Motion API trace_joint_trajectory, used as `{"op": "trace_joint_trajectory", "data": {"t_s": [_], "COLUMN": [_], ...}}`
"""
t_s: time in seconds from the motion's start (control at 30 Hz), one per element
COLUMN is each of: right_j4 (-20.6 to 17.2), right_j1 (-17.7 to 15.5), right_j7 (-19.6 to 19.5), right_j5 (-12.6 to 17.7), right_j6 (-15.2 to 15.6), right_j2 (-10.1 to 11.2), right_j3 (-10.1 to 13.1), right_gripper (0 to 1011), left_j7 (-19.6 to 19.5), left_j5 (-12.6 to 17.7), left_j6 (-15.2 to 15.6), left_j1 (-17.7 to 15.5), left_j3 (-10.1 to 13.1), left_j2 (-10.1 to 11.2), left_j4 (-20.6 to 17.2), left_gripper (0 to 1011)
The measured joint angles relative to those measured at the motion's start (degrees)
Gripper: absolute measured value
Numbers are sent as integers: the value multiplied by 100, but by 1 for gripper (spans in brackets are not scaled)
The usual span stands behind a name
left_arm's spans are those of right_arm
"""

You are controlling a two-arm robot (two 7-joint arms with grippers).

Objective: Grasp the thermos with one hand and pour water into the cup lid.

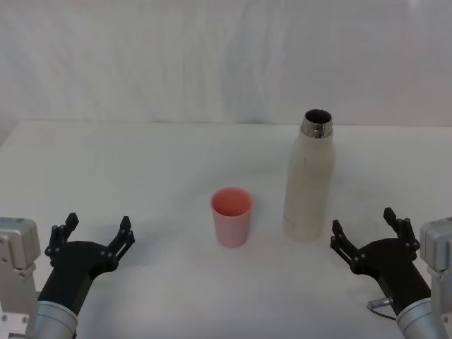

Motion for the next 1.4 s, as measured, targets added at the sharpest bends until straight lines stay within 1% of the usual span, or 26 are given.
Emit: {"op": "trace_joint_trajectory", "data": {"t_s": [1.4], "right_j4": [0], "right_j1": [0], "right_j7": [0], "right_j5": [0], "right_j6": [0], "right_j2": [0], "right_j3": [0], "right_gripper": [1001], "left_j7": [0], "left_j5": [0], "left_j6": [0], "left_j1": [0], "left_j3": [0], "left_j2": [0], "left_j4": [0], "left_gripper": [1001]}}
